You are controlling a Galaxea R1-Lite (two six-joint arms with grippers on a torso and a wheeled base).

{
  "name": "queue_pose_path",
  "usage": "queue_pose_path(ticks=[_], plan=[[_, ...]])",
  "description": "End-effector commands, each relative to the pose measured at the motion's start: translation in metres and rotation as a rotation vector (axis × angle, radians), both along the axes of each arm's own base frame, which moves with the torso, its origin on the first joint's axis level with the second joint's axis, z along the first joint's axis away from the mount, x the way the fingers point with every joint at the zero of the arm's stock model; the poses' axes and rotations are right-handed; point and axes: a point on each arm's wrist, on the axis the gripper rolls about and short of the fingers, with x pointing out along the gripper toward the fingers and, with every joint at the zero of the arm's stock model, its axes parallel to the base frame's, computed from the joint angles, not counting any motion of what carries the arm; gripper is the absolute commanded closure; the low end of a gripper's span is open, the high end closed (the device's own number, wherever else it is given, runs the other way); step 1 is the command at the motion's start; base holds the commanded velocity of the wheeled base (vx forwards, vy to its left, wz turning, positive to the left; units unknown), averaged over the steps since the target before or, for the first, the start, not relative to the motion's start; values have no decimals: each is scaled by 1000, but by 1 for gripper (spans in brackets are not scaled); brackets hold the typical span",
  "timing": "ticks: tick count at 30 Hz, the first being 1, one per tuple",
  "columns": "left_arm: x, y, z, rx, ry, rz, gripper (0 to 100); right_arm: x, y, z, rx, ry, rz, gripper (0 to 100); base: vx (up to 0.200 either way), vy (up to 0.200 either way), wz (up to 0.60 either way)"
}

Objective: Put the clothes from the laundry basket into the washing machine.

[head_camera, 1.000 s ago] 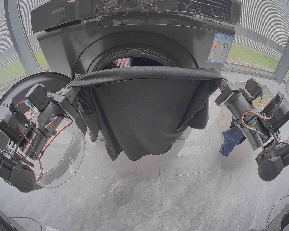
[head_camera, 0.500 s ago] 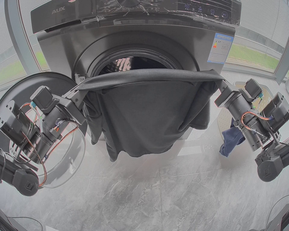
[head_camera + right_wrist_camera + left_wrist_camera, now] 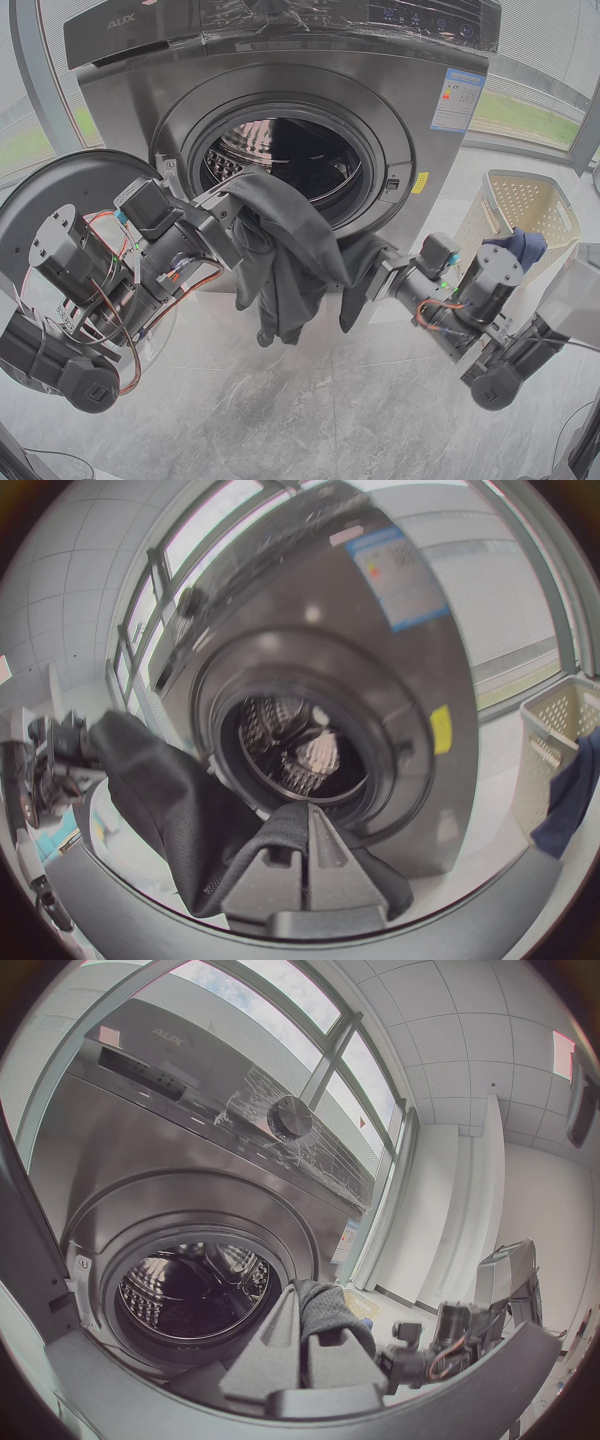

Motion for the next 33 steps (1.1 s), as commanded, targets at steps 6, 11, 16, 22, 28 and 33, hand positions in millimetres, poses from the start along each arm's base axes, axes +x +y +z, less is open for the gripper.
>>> queue_pose_path(ticks=[6, 11, 16, 22, 28, 33], plan=[[4, -6, -4, 9, 7, -5, 100, 1, 50, -84, -162, 145, 126, 0, 0, 0, 0], [3, -7, -4, 10, 6, -10, 100, 6, 68, -94, -166, 128, 158, 0, 0, 0, 0], [0, -6, -1, 5, -3, -15, 100, 20, 82, -104, -159, 98, 157, 0, 0, 0, 0], [-8, -6, 2, 0, -7, -34, 100, 45, 84, -105, -123, 55, 121, 0, 0, 0, 0], [-8, -6, 0, 3, -3, -34, 100, 68, 79, -103, -102, 23, 73, 0, 0, 0, 0], [-11, -10, 0, 4, -3, -49, 100, 76, 81, -107, -95, 14, 65, 0, 0, 0, 0]])
